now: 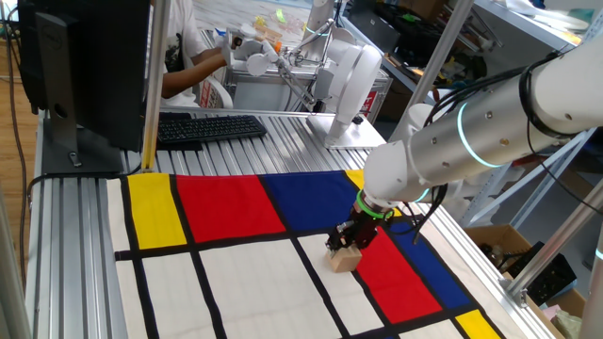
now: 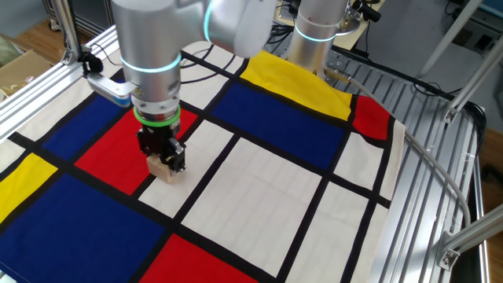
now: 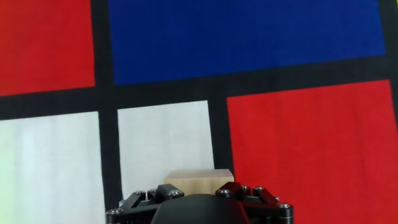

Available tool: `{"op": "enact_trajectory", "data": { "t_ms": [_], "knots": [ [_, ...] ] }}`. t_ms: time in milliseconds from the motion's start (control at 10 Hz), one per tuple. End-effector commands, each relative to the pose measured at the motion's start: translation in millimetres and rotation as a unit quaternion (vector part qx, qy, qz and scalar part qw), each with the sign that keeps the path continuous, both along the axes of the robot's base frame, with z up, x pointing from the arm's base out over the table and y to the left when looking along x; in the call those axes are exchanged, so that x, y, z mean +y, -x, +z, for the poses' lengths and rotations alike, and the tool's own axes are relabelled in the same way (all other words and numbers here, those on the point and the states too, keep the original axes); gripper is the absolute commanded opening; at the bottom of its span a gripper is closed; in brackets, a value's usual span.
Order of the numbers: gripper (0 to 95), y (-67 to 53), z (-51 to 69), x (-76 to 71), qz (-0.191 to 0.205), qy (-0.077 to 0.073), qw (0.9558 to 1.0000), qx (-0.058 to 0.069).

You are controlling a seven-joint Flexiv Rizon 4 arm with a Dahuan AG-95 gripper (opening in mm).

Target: Hold a small block with the gripper and sweep it from left to right on the table

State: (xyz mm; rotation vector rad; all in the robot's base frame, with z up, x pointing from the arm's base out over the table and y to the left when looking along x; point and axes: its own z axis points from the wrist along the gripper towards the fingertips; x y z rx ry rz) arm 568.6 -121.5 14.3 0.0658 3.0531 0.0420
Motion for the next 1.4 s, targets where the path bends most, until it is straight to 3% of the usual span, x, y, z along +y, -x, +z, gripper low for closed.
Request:
{"op": "enact_trajectory", "data": {
  "t_ms": [100,1400],
  "knots": [
    [0.0,0.4,-0.8,2.1,0.001,-0.008,1.0000,-0.001],
    [0.0,2.9,0.5,13.8,-0.006,-0.007,1.0000,-0.001]
  ]
}}
